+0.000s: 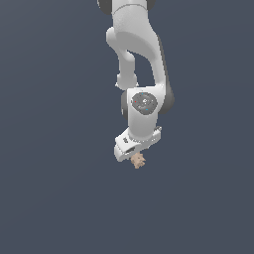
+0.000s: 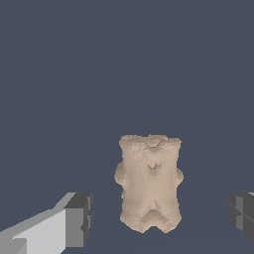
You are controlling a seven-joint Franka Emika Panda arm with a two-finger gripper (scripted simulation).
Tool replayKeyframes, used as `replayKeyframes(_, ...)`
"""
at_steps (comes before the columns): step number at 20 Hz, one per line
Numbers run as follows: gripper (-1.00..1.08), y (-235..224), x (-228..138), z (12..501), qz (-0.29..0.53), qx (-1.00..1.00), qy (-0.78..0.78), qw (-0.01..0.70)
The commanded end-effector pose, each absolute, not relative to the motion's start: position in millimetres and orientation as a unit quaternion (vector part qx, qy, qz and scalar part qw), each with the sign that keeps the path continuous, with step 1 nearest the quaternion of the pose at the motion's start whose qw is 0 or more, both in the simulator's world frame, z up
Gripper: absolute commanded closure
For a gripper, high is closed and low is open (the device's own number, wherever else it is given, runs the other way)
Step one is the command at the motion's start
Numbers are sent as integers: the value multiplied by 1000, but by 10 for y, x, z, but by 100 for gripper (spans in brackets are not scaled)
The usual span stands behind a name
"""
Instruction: Pick up the object and move it to a goal position.
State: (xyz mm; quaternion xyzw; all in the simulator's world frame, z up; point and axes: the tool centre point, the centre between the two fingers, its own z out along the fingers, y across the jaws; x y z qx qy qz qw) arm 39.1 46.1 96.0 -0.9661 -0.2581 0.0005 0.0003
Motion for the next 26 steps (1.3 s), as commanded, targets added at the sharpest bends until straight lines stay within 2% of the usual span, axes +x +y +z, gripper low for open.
replayKeyframes(1,-92,459,392,958,0,-966,-258,0)
replayKeyframes(12,-92,462,383,512,0,-965,-261,0)
replayKeyframes(17,-92,464,397,457,0,-965,-261,0)
replayKeyframes(18,108,464,397,457,0,-965,-261,0)
replayKeyframes(26,108,464,397,457,0,-965,-261,0)
